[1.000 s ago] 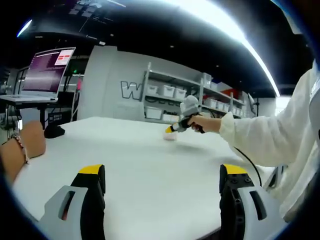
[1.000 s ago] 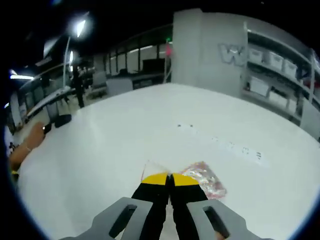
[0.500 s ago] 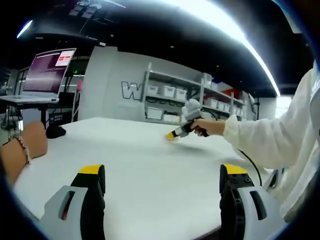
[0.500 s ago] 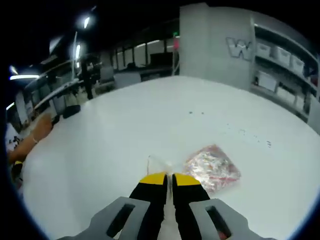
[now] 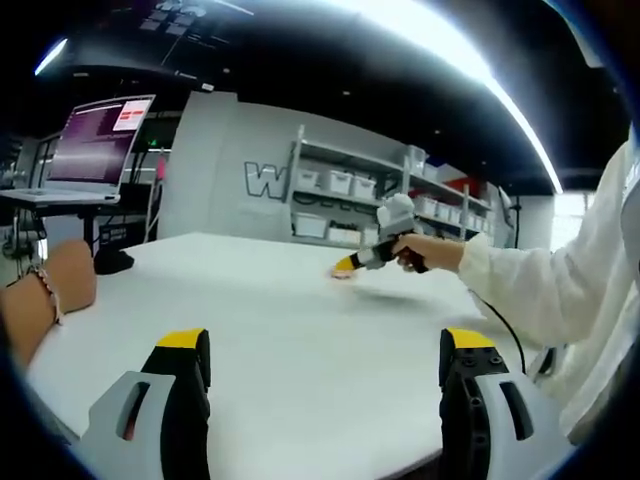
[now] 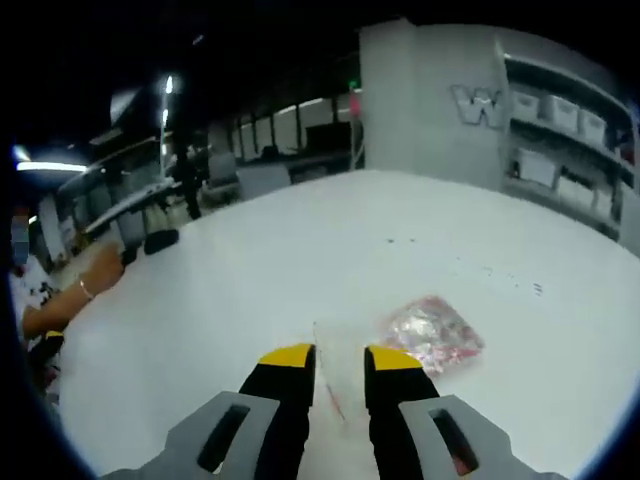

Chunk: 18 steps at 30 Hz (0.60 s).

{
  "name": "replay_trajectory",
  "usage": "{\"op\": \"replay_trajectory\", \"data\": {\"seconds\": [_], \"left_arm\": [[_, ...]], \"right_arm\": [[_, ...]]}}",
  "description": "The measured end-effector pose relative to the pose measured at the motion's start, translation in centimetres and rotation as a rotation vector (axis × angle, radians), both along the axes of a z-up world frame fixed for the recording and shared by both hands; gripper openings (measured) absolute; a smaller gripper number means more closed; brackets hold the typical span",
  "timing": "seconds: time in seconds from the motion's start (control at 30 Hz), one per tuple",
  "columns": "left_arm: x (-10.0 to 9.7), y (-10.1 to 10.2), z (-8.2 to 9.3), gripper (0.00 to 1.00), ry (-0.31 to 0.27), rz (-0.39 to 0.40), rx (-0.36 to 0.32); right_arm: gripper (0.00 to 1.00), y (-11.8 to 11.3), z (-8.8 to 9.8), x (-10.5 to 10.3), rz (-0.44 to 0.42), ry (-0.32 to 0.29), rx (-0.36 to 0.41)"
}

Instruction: Open the resealable bag by pulling the two sides of the seal apart until the entire bag opening is separated and visibly accessible.

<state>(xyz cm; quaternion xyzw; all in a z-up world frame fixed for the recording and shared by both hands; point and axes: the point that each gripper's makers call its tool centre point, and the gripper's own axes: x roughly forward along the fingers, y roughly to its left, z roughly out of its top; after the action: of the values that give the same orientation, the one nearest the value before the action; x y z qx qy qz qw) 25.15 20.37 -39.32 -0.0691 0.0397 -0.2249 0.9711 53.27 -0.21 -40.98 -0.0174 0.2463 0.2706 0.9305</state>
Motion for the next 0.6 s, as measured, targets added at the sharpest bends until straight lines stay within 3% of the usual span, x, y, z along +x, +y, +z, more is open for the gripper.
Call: {"op": "replay_trajectory", "data": {"seconds": [0.17, 0.37, 0.47, 0.6], "left_arm": [[0.0, 0.0, -0.1, 0.94, 0.003, 0.002, 0.0], [-0.1, -0.1, -0.2, 0.94, 0.006, -0.001, 0.004], [-0.1, -0.1, -0.1, 0.94, 0.003, -0.001, 0.003], [-0.2, -0.1, -0.1, 0.94, 0.003, -0.001, 0.004]], "right_arm": [[0.18, -0.6, 1.9, 0.8, -0.048, -0.059, 0.092], [0.24, -2.0, 3.7, 2.4, -0.132, -0.147, 0.148], [0.25, -3.0, 3.7, 3.2, -0.173, -0.179, 0.119], [0.28, -4.4, 3.4, 4.2, -0.197, -0.257, -0.014]]}}
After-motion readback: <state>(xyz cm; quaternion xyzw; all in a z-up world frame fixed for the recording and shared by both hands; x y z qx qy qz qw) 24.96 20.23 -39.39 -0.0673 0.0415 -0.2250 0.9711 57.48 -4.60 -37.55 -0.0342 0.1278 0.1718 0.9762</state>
